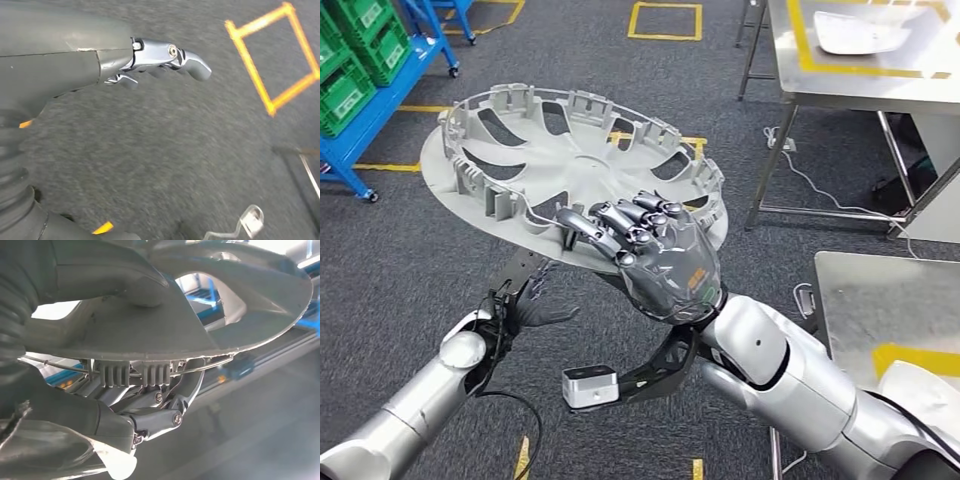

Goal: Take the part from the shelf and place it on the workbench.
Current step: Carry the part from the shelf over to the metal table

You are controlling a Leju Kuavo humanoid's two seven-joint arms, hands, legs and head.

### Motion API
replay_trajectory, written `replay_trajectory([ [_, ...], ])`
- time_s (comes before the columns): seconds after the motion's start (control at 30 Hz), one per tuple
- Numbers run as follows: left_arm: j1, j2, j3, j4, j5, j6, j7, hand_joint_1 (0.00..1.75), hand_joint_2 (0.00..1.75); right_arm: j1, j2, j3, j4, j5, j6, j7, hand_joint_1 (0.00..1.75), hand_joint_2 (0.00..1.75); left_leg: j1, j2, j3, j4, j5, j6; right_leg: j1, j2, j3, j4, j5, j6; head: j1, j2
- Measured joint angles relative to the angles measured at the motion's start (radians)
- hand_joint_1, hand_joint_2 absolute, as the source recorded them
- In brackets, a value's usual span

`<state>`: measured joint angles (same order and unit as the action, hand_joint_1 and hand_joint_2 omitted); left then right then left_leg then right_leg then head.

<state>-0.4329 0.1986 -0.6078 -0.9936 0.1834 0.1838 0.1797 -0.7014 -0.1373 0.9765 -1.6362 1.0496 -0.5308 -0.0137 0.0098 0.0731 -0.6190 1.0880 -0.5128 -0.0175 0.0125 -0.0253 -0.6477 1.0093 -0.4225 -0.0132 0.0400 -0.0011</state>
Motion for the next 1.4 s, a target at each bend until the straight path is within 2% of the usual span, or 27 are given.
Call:
replay_trajectory([
  [0.07, 0.002, 0.004, -0.006, -0.001, 0.007, -0.004, -0.002, 0.0, 1.75, -0.001, 0.0, 0.003, 0.001, -0.001, 0.0, 0.0, 1.75, 1.75, 0.002, -0.054, -0.059, 0.124, -0.057, -0.003, -0.005, 0.025, 0.004, -0.003, 0.002, -0.007, -0.005, 0.0],
  [0.1, 0.006, 0.006, -0.009, -0.001, 0.01, -0.006, -0.002, 0.0, 1.75, 0.0, 0.0, 0.005, 0.001, 0.0, 0.0, 0.0, 1.75, 1.75, 0.002, -0.065, -0.093, 0.188, -0.079, -0.005, -0.006, 0.04, 0.004, -0.003, 0.002, -0.008, -0.007, 0.0],
  [0.13, 0.008, 0.008, -0.011, -0.001, 0.011, -0.007, -0.002, 0.0, 1.75, 0.001, 0.0, 0.006, 0.002, 0.0, 0.0, 0.0, 1.75, 1.75, 0.002, -0.068, -0.116, 0.228, -0.084, -0.007, -0.006, 0.056, 0.004, -0.002, 0.002, -0.009, -0.008, 0.0],
  [0.17, 0.01, 0.011, -0.013, -0.001, 0.013, -0.008, -0.002, 0.0, 1.75, 0.001, 0.0, 0.007, 0.002, -0.001, 0.0, 0.0, 1.75, 1.75, 0.002, -0.069, -0.123, 0.231, -0.069, -0.008, -0.007, 0.072, 0.004, 0.0, 0.002, -0.008, -0.008, 0.0],
  [0.23, 0.008, 0.014, -0.017, -0.001, 0.019, -0.014, -0.002, 0.0, 1.75, 0.001, 0.0, 0.009, 0.003, -0.002, 0.0, 0.0, 1.75, 1.75, 0.007, -0.084, -0.087, 0.132, 0.008, -0.01, -0.01, 0.103, 0.003, 0.008, -0.001, -0.004, -0.008, 0.0],
  [0.27, 0.006, 0.015, -0.02, 0.0, 0.023, -0.019, -0.002, 0.0, 1.75, 0.0, 0.0, 0.01, 0.003, -0.002, 0.0, 0.0, 1.75, 1.75, 0.012, -0.11, -0.061, 0.069, 0.041, -0.011, -0.01, 0.117, 0.0, 0.014, -0.004, 0.001, -0.008, 0.0],
  [0.3, 0.005, 0.017, -0.023, 0.0, 0.027, -0.024, -0.002, 0.0, 1.75, 0.0, 0.0, 0.011, 0.003, -0.002, 0.0, 0.0, 1.75, 1.75, 0.017, -0.134, -0.039, 0.015, 0.058, -0.011, -0.012, 0.131, -0.006, 0.022, -0.006, 0.007, -0.008, 0.0],
  [0.37, 0.006, 0.019, -0.03, 0.0, 0.034, -0.033, -0.001, 0.0, 1.75, 0.0, -0.001, 0.013, 0.003, -0.004, -0.001, 0.0, 1.75, 1.75, 0.02, -0.162, -0.023, -0.026, 0.055, -0.007, -0.016, 0.155, -0.021, 0.027, -0.004, 0.022, -0.007, 0.0],
  [0.43, 0.004, 0.02, -0.036, -0.001, 0.037, -0.038, -0.002, 0.0, 1.75, 0.002, -0.003, 0.013, 0.002, -0.006, -0.001, -0.001, 1.75, 1.75, 0.018, -0.14, -0.019, -0.034, 0.056, 0.005, -0.021, 0.165, -0.032, 0.026, 0.0, 0.035, -0.008, 0.0],
  [0.5, -0.001, 0.021, -0.039, -0.002, 0.037, -0.04, -0.002, 0.0, 1.75, 0.002, -0.007, 0.013, 0.002, -0.008, -0.001, -0.002, 1.75, 1.75, 0.018, -0.115, -0.013, -0.043, 0.059, 0.018, -0.017, 0.114, -0.055, 0.063, -0.022, 0.044, -0.001, 0.0],
  [0.57, -0.004, 0.023, -0.041, -0.004, 0.038, -0.04, -0.003, 0.0, 1.75, 0.002, -0.008, 0.014, 0.002, -0.009, -0.001, -0.003, 1.75, 1.75, 0.013, -0.09, -0.01, -0.046, 0.059, 0.027, -0.016, 0.048, -0.113, 0.177, -0.076, 0.052, 0.006, 0.0],
  [0.63, -0.003, 0.025, -0.044, -0.004, 0.041, -0.043, -0.003, 0.0, 1.75, 0.003, -0.01, 0.014, 0.002, -0.009, -0.001, -0.003, 1.75, 1.75, 0.01, -0.063, -0.009, -0.046, 0.057, 0.03, -0.019, 0.03, -0.174, 0.292, -0.114, 0.056, 0.006, 0.0],
  [0.67, -0.003, 0.025, -0.045, -0.004, 0.043, -0.047, -0.003, 0.0, 1.75, 0.003, -0.011, 0.014, 0.002, -0.011, -0.001, -0.004, 1.75, 1.75, 0.009, -0.049, -0.008, -0.046, 0.055, 0.031, -0.02, 0.028, -0.181, 0.304, -0.108, 0.056, 0.006, 0.0],
  [0.7, -0.003, 0.026, -0.047, -0.004, 0.045, -0.051, -0.003, 0.0, 1.75, 0.004, -0.013, 0.014, 0.002, -0.013, -0.001, -0.004, 1.75, 1.75, 0.008, -0.037, -0.006, -0.046, 0.053, 0.03, -0.02, 0.025, -0.167, 0.275, -0.086, 0.055, 0.006, 0.0],
  [0.73, -0.004, 0.027, -0.05, -0.004, 0.048, -0.054, -0.003, 0.0, 1.75, 0.003, -0.014, 0.014, 0.002, -0.015, -0.001, -0.005, 1.75, 1.75, 0.007, -0.025, -0.004, -0.046, 0.051, 0.029, -0.019, 0.015, -0.133, 0.211, -0.052, 0.053, 0.006, 0.0],
  [0.8, -0.007, 0.03, -0.054, -0.004, 0.051, -0.059, -0.003, 0.0, 1.75, 0.002, -0.015, 0.014, 0.002, -0.017, -0.001, -0.007, 1.75, 1.75, 0.003, -0.004, 0.002, -0.046, 0.045, 0.022, -0.008, -0.032, -0.057, 0.076, -0.009, 0.043, 0.006, 0.0],
  [0.87, -0.009, 0.035, -0.057, -0.004, 0.054, -0.061, -0.003, 0.0, 1.75, 0.002, -0.015, 0.014, 0.001, -0.017, -0.001, -0.008, 1.75, 1.75, -0.001, 0.016, 0.006, -0.047, 0.041, 0.013, 0.004, -0.052, -0.026, 0.022, -0.003, 0.031, 0.006, 0.0],
  [0.93, -0.009, 0.037, -0.06, -0.005, 0.054, -0.061, -0.003, 0.0, 1.75, 0.002, -0.017, 0.015, -0.001, -0.017, -0.001, -0.009, 1.75, 1.75, -0.001, 0.035, 0.013, -0.048, 0.035, 0.003, 0.004, -0.026, -0.022, 0.017, 0.0, 0.018, 0.006, 0.0],
  [1.0, -0.01, 0.038, -0.062, -0.007, 0.051, -0.053, -0.002, 0.0, 1.75, 0.001, -0.018, 0.014, -0.003, -0.017, -0.001, -0.008, 1.75, 1.75, 0.003, 0.01, 0.008, -0.019, 0.01, -0.005, -0.002, -0.003, -0.013, 0.01, 0.003, 0.003, 0.003, 0.0],
  [1.07, -0.009, 0.041, -0.063, -0.008, 0.046, -0.039, 0.003, 0.0, 1.75, 0.0, -0.019, 0.014, -0.004, -0.017, -0.002, -0.008, 1.75, 1.75, 0.006, -0.044, -0.039, 0.09, -0.045, -0.008, -0.006, 0.021, -0.006, 0.006, 0.004, -0.008, -0.005, 0.0],
  [1.1, -0.005, 0.041, -0.064, -0.008, 0.043, -0.03, 0.006, 0.0, 1.75, 0.002, -0.019, 0.014, -0.003, -0.017, -0.002, -0.008, 1.75, 1.75, 0.006, -0.059, -0.075, 0.159, -0.072, -0.009, -0.006, 0.034, -0.005, 0.006, 0.003, -0.01, -0.009, 0.0],
  [1.13, -0.001, 0.042, -0.064, -0.008, 0.041, -0.022, 0.01, 0.0, 1.75, 0.003, -0.019, 0.015, -0.003, -0.016, -0.002, -0.008, 1.75, 1.75, 0.006, -0.066, -0.105, 0.213, -0.087, -0.009, -0.006, 0.05, -0.005, 0.007, 0.003, -0.011, -0.01, 0.0],
  [1.17, 0.002, 0.043, -0.064, -0.008, 0.038, -0.015, 0.012, 0.0, 1.75, 0.005, -0.019, 0.015, -0.003, -0.016, -0.001, -0.008, 1.75, 1.75, 0.006, -0.068, -0.121, 0.236, -0.082, -0.008, -0.006, 0.064, -0.004, 0.008, 0.003, -0.012, -0.01, 0.0],
  [1.2, 0.004, 0.044, -0.064, -0.008, 0.036, -0.009, 0.014, 0.0, 1.75, 0.006, -0.019, 0.015, -0.003, -0.016, -0.001, -0.007, 1.75, 1.75, 0.006, -0.069, -0.12, 0.219, -0.057, -0.007, -0.006, 0.077, -0.003, 0.009, 0.002, -0.012, -0.011, 0.0],
  [1.3, 0.003, 0.045, -0.063, -0.012, 0.031, 0.0, 0.018, 0.0, 1.75, 0.007, -0.019, 0.015, -0.003, -0.016, -0.002, -0.006, 1.75, 1.75, 0.006, -0.078, -0.051, 0.035, 0.051, 0.0, -0.006, 0.105, -0.004, 0.021, -0.005, -0.006, -0.012, 0.0],
  [1.33, 0.002, 0.045, -0.063, -0.014, 0.029, 0.002, 0.021, 0.0, 1.75, 0.007, -0.019, 0.014, -0.003, -0.014, -0.002, -0.006, 1.75, 1.75, 0.007, -0.082, -0.034, -0.01, 0.066, 0.002, -0.005, 0.111, -0.008, 0.026, -0.008, -0.003, -0.012, 0.0],
  [1.4, 0.002, 0.044, -0.063, -0.017, 0.025, 0.005, 0.025, 0.0, 1.75, 0.008, -0.021, 0.014, -0.003, -0.011, -0.002, -0.006, 1.75, 1.75, 0.006, -0.089, -0.024, -0.039, 0.066, 0.002, -0.003, 0.116, -0.016, 0.031, -0.011, 0.0, -0.012, 0.0],
])
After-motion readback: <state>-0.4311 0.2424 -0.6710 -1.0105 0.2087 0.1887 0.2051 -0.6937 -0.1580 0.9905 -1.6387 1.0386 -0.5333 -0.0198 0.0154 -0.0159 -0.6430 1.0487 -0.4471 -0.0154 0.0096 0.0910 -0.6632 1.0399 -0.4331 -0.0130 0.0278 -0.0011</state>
